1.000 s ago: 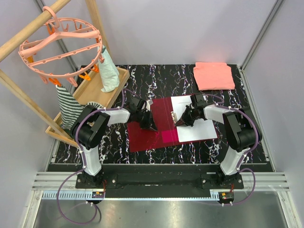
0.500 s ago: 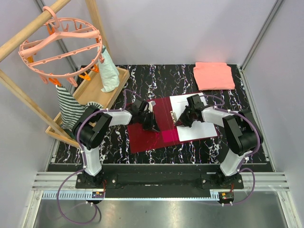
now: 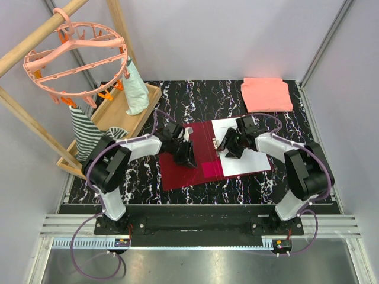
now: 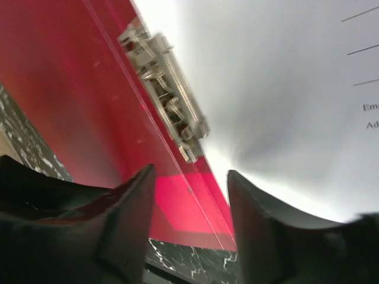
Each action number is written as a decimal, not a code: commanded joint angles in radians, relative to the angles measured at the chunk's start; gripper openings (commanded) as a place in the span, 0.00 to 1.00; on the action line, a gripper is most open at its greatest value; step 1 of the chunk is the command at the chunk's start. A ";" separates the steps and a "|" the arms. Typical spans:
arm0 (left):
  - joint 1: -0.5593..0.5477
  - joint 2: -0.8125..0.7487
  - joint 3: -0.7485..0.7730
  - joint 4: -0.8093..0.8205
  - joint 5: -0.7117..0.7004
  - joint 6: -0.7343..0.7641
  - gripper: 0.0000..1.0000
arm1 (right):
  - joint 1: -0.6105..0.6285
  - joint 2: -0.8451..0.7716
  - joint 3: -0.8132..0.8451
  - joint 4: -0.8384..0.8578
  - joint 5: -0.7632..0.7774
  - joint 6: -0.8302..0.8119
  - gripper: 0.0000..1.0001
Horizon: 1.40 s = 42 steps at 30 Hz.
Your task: Put the files into the folder
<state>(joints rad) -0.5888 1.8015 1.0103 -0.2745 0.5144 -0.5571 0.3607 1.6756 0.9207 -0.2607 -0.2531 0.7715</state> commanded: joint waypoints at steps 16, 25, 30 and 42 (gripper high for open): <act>0.308 -0.812 -0.263 -0.179 -0.117 0.049 0.58 | 0.794 -0.272 -0.003 -0.186 0.776 -0.670 1.00; 0.379 -1.028 -0.227 -0.347 -0.350 -0.023 0.61 | 1.096 0.086 0.127 -0.158 1.135 -0.951 0.93; 0.406 -1.056 -0.185 -0.400 -0.396 -0.059 0.63 | 1.133 0.150 0.132 -0.069 1.157 -1.081 0.86; 0.429 -1.100 -0.174 -0.431 -0.413 -0.064 0.63 | 1.130 0.331 0.112 0.196 1.222 -1.294 0.68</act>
<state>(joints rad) -0.1696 0.7151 0.7921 -0.7155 0.1341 -0.6147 1.4963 1.9430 1.0275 -0.2237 0.9371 -0.4343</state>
